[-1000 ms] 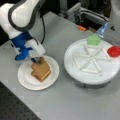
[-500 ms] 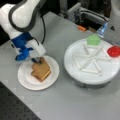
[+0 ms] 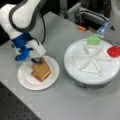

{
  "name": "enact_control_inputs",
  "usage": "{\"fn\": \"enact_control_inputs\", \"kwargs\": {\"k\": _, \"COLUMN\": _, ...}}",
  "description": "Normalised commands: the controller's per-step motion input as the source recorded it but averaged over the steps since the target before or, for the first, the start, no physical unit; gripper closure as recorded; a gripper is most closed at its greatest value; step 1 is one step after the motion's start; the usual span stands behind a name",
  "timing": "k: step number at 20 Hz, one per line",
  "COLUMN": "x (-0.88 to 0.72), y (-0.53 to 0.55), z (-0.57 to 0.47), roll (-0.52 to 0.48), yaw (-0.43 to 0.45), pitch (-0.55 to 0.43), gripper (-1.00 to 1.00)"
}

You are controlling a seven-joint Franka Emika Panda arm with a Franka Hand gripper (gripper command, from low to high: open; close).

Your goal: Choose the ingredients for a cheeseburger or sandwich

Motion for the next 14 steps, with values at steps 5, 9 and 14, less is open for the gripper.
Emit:
{"fn": "enact_control_inputs", "kwargs": {"k": 5, "x": -0.05, "y": -0.03, "z": -0.13, "roll": 0.002, "yaw": 0.012, "pitch": -0.136, "gripper": -1.00}}
{"fn": "enact_control_inputs", "kwargs": {"k": 9, "x": -0.04, "y": -0.03, "z": -0.10, "roll": 0.012, "yaw": 0.014, "pitch": -0.141, "gripper": -1.00}}
{"fn": "enact_control_inputs", "kwargs": {"k": 14, "x": -0.05, "y": -0.05, "z": -0.04, "roll": 0.026, "yaw": 0.025, "pitch": -0.129, "gripper": -1.00}}
